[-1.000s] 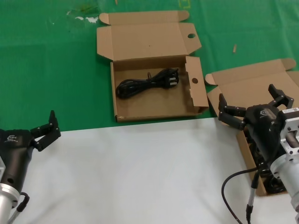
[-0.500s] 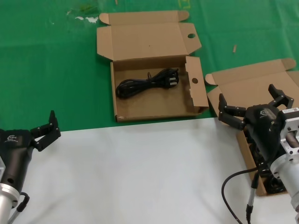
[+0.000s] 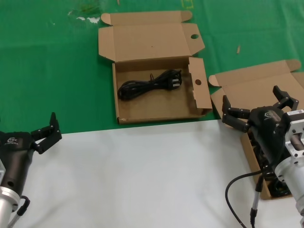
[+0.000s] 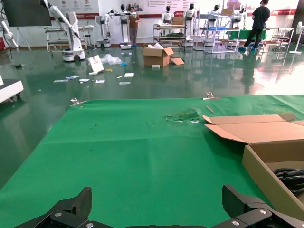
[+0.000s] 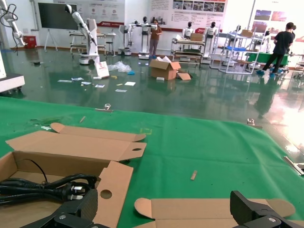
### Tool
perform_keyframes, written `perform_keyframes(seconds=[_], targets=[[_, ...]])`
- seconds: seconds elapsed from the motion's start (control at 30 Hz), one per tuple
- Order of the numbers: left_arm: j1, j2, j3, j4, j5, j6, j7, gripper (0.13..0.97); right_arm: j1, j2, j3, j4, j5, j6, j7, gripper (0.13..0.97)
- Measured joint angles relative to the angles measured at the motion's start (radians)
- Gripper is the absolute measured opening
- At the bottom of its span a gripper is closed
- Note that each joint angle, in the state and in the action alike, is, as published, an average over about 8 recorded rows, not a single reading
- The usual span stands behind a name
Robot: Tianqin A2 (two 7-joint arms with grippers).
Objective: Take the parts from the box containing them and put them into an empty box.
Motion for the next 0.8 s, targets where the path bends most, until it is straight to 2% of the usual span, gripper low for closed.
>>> perform_keyframes(seconds=[0.8], targets=[[0.000,0.000,0.000,0.000,0.000,0.000,0.000,0.966,0.000,0.000,0.000,0.000,0.000,0.000,0.000,0.966]])
